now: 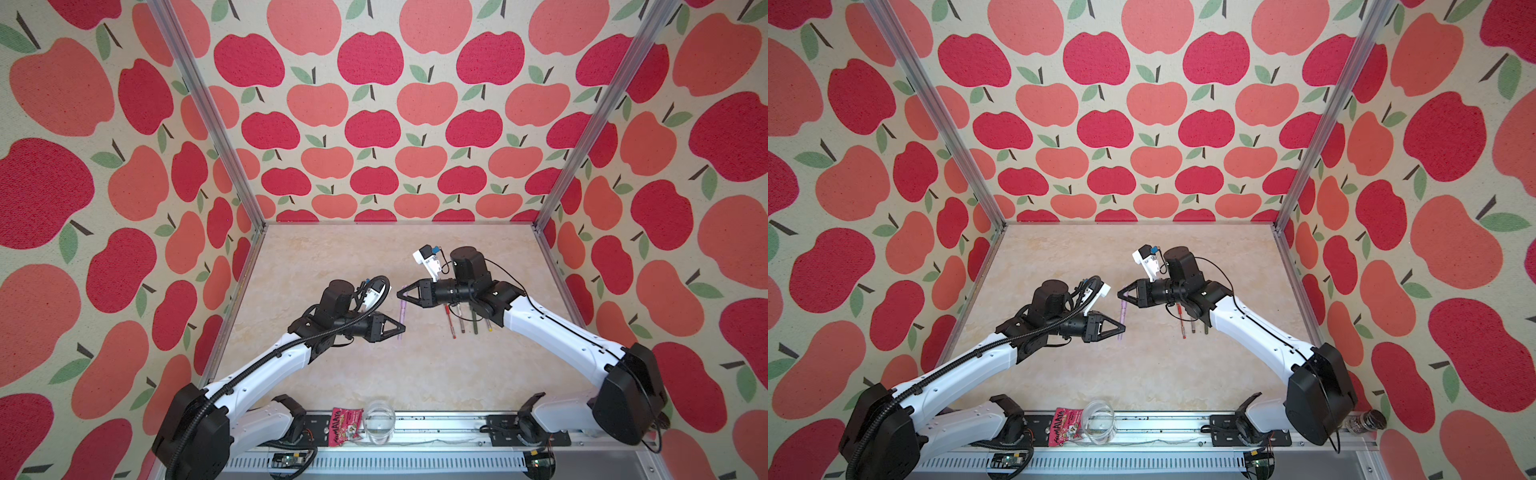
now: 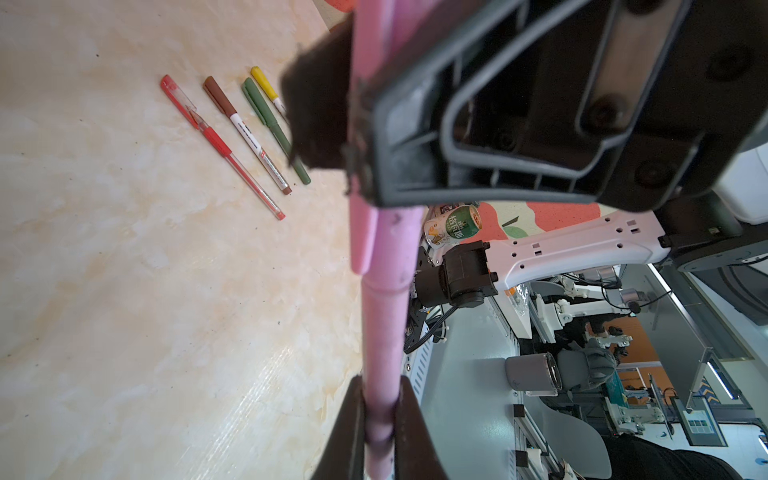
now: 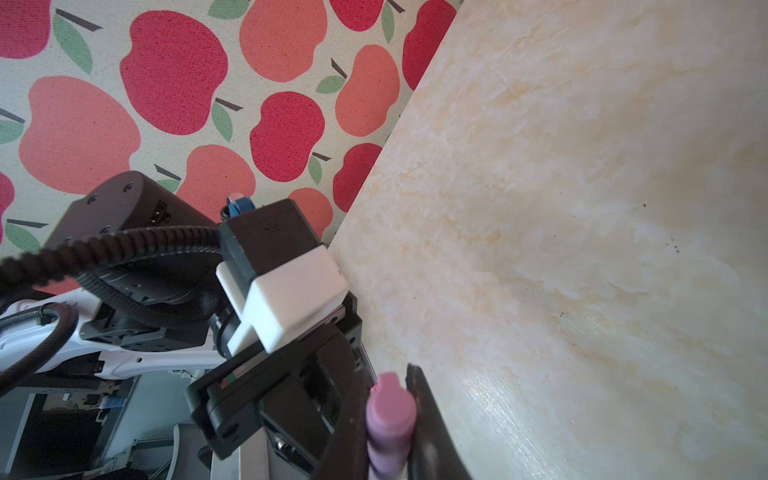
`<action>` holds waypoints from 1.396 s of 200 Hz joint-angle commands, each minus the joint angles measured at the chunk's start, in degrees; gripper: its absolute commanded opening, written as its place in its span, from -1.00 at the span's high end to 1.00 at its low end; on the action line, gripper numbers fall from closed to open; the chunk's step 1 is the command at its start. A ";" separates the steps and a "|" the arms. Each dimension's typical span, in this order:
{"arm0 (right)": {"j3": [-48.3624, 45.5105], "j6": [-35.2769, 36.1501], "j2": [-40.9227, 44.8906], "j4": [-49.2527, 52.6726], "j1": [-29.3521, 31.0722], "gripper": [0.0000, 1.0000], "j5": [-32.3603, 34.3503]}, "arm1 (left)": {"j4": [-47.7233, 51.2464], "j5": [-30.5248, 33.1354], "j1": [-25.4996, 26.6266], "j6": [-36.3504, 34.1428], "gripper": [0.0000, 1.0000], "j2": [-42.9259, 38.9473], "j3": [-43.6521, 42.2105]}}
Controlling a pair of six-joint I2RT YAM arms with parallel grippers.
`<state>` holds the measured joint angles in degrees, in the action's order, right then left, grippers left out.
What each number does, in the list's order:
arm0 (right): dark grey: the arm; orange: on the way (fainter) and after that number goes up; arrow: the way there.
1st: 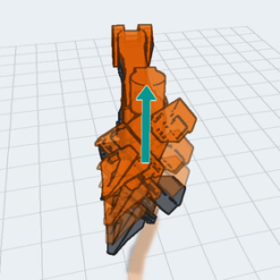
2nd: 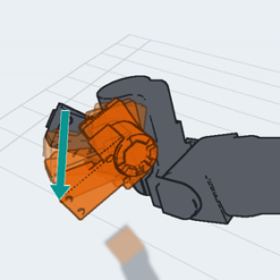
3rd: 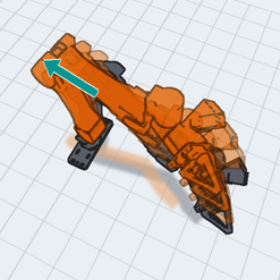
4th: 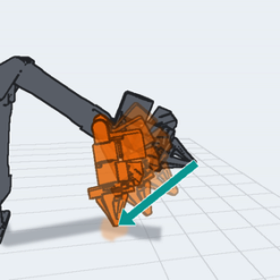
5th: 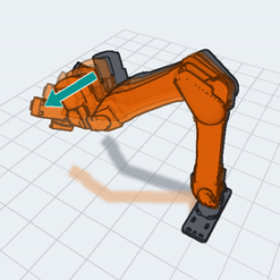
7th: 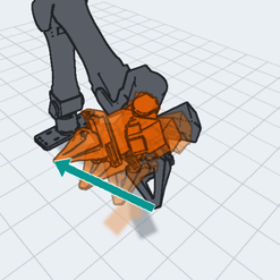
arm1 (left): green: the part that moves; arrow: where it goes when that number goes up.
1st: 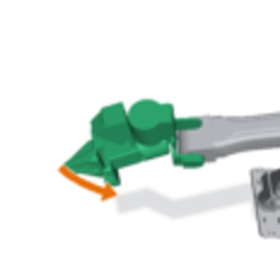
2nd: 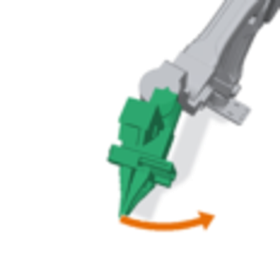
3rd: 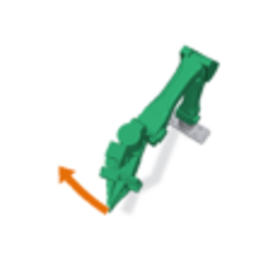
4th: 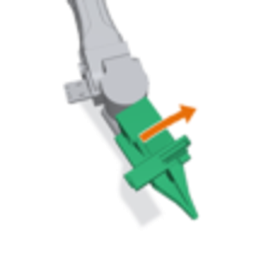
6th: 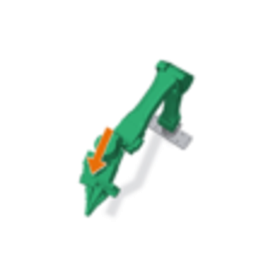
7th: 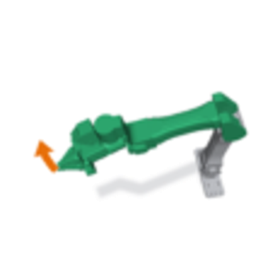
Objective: Insert the pens into the pen caps
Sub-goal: 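Press the pink cap down onto the pink pen with the right gripper, then open the right gripper off the capped pink pen and withdraw it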
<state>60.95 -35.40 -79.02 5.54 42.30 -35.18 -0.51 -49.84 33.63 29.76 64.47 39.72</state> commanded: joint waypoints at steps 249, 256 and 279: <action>-8.01 2.83 -2.24 6.94 5.57 0.88 -2.49 | -13.42 -6.17 -15.43 -2.80 1.00 9.34 25.14; -7.40 3.02 -1.82 7.18 5.11 0.85 -1.74 | -13.40 -6.16 -15.27 -2.62 1.00 9.51 24.41; -4.55 2.52 -0.47 5.68 2.32 0.65 0.16 | -13.35 -5.58 -14.40 -1.96 1.00 9.62 20.21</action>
<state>59.72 -38.37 -78.76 -11.79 42.74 -24.80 7.05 -62.00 23.53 23.00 75.07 56.10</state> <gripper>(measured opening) 0.157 0.125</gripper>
